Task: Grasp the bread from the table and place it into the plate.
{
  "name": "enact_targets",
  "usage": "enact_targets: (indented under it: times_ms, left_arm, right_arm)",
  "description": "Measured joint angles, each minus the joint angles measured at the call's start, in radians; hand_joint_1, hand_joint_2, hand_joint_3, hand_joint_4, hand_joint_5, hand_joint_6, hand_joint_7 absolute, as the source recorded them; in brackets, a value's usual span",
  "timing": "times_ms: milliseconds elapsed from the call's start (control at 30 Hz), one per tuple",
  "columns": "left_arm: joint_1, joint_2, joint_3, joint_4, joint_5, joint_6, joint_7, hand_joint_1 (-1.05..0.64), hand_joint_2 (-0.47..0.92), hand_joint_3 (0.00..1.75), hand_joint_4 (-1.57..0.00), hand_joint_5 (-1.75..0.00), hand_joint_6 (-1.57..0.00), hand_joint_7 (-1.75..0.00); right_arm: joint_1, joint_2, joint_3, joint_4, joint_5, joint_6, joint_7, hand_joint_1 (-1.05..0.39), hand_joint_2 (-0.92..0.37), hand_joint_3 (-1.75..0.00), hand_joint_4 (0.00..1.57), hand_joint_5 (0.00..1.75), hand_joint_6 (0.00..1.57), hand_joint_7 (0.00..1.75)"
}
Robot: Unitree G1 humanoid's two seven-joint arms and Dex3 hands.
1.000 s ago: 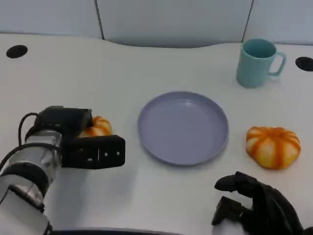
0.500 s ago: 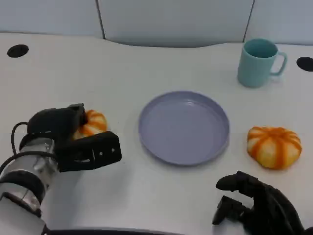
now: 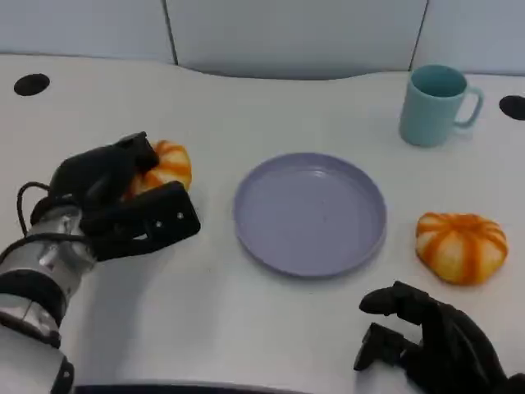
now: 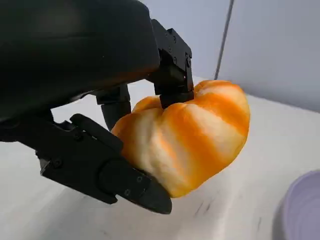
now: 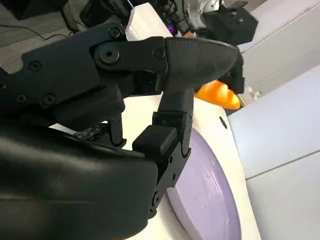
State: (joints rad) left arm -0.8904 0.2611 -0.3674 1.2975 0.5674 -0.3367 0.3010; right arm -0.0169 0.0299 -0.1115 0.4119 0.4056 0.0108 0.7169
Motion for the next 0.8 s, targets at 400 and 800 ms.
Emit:
enact_targets:
  times_ms: [400,800]
  left_arm:
    - [-0.068,-0.053,-0.046,-0.043,0.03,-0.077,0.001,-0.15,0.88,0.14,-0.85,-1.75,-0.65,-1.75]
    - [-0.102,-0.158,-0.118,-0.045,0.074,-0.112,0.0,-0.22,0.86,0.21,-0.94,-1.75,-0.74,-1.75]
  right_arm:
    - [-0.016,-0.001,0.012,0.018,-0.007,-0.013,-0.004,-0.51,-0.92,-0.43,0.68,1.38,0.73,0.91]
    - [-0.038,0.002,0.017,0.046,-0.004,-0.023,-0.007,-0.51,-0.92,-0.4,0.72,1.35,0.77,0.88]
